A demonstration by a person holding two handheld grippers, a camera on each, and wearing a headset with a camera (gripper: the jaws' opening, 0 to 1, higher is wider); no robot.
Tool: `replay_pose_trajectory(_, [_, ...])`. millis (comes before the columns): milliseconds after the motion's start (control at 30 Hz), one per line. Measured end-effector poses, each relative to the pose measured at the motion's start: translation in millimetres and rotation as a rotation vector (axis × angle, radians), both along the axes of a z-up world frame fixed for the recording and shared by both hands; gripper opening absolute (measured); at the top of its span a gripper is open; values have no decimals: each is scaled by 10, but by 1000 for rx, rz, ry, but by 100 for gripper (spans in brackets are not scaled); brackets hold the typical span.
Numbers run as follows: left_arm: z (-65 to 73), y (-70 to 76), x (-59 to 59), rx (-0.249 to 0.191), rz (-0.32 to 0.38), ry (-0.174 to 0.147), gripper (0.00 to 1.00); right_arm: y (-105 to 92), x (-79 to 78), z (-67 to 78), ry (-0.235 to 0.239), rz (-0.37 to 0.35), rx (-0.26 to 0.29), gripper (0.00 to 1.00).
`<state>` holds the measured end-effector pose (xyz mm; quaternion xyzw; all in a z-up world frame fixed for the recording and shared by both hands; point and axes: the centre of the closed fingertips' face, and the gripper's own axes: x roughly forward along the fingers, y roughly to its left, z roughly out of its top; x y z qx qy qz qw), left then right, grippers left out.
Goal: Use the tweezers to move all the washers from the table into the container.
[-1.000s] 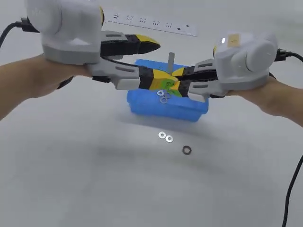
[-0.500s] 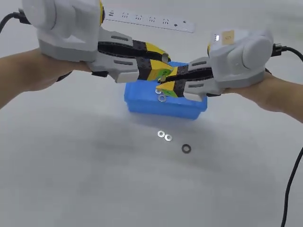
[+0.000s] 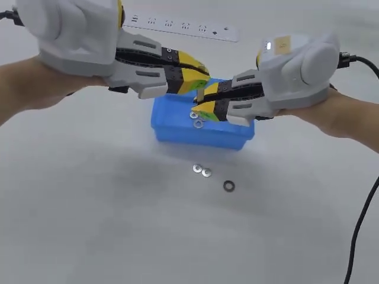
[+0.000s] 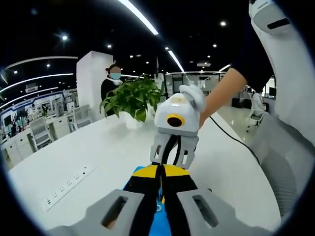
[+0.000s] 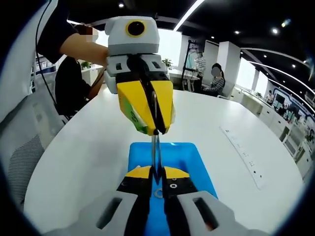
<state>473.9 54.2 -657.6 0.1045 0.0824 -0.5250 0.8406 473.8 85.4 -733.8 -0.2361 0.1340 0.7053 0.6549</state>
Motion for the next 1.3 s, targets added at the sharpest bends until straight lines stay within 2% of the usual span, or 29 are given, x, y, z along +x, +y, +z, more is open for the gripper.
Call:
replay_pose_trajectory(133, [21,-5,6,2,3,-3,5,-13,-8,17,-31,-2,-10,10])
replay_pose_trajectory(233, [37,-8,25,2,11,-7,5,-11,-9,32,-29,-14,-18,11])
replay_pose_trajectory(333, [64,-8,49,1,17,-9,5,-12,1,52,-52,-24,-27,14])
replay_pose_trajectory(400, [101,-17,68,4,18,-17,5,-13,-15,58,-30,-31,-30,19])
replay_pose_trajectory(533, [103,-8,104,42,22,-41,5,-30,-26,35,-29,-36,-60,26])
replay_pose_trajectory(733, [182,32,112,49,37,-53,5,-95,-36,72,16,-74,-59,36])
replay_pose_trajectory(800, [188,39,74,49,17,-46,5,-136,-45,69,43,-90,-62,42])
replay_pose_trajectory(833, [213,29,29,48,-5,-58,5,-161,-67,72,60,-90,-62,45])
replay_pose_trajectory(900, [239,8,-30,44,-5,-48,5,-200,-108,80,83,-87,-66,48])
replay_pose_trajectory(1100, [243,-55,-250,81,-50,-70,5,-353,-217,194,111,-102,-42,58])
replay_pose_trajectory(1233, [220,-149,-456,105,-69,-80,5,-457,-293,198,121,-114,-42,63])
replay_pose_trajectory(1300, [209,-158,-516,114,-74,-90,5,-514,-339,198,121,-119,-44,64])
